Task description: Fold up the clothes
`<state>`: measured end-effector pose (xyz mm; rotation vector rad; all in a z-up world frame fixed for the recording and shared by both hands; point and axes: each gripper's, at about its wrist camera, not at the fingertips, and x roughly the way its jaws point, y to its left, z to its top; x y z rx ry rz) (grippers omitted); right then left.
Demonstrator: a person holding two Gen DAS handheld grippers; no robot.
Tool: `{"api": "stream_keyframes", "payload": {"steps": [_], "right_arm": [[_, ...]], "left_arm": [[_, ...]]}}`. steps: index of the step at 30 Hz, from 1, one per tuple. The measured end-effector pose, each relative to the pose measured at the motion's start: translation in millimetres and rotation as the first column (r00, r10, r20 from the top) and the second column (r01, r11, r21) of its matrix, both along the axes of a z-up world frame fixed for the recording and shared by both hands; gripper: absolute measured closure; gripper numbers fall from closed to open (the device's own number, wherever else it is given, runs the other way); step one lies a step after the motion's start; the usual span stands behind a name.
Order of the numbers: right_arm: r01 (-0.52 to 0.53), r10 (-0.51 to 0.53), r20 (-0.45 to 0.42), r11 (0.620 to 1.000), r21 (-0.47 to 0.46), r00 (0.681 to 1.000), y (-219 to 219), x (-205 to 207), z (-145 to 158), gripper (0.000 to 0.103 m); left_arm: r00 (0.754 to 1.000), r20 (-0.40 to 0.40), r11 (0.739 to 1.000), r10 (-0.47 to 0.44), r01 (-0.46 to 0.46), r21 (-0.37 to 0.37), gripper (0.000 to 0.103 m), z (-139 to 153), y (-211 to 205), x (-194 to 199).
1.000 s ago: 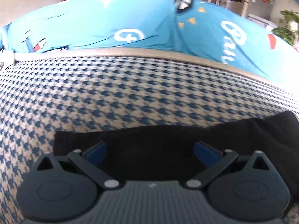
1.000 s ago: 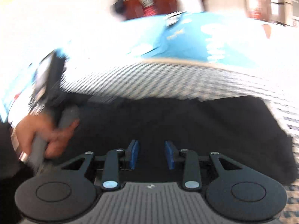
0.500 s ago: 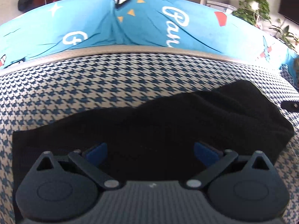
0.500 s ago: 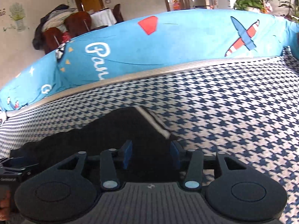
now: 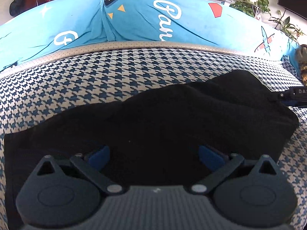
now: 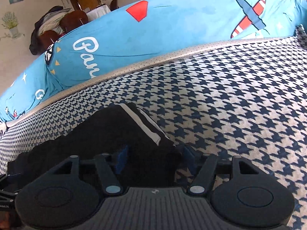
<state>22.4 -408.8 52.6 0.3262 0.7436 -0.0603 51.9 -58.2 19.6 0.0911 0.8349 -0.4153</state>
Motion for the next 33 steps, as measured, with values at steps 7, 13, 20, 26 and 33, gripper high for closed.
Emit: {"api": "stream_keyframes", "payload": {"steps": [7, 13, 20, 26, 33], "right_arm": [[-0.014, 0.014, 0.021, 1.0, 0.005, 1.0, 5, 5, -2, 0.082], [0.012, -0.008, 0.092, 0.999, -0.05, 0.996, 11, 2, 11, 0.086], [0.044, -0.043, 0.021, 0.997, -0.056, 0.999, 11, 10, -2, 0.085], [0.082, -0.083, 0.013, 0.995, 0.057, 0.996, -1, 7, 0, 0.065], [0.056, -0.056, 0.023, 0.998, 0.034, 0.998, 8, 7, -1, 0.053]], "left_arm": [[1.0, 0.001, 1.0, -0.006, 0.006, 0.002, 0.0, 0, -2, -1], [1.0, -0.002, 1.0, -0.022, 0.022, -0.003, 0.0, 0, -5, -2], [0.999, 0.005, 0.999, -0.033, 0.033, 0.023, 0.0, -2, -8, -4], [0.999, 0.002, 0.999, -0.033, 0.032, 0.034, 0.0, -2, -9, -4], [1.0, -0.001, 0.999, -0.028, 0.028, 0.042, 0.0, -3, -11, -3]]}}
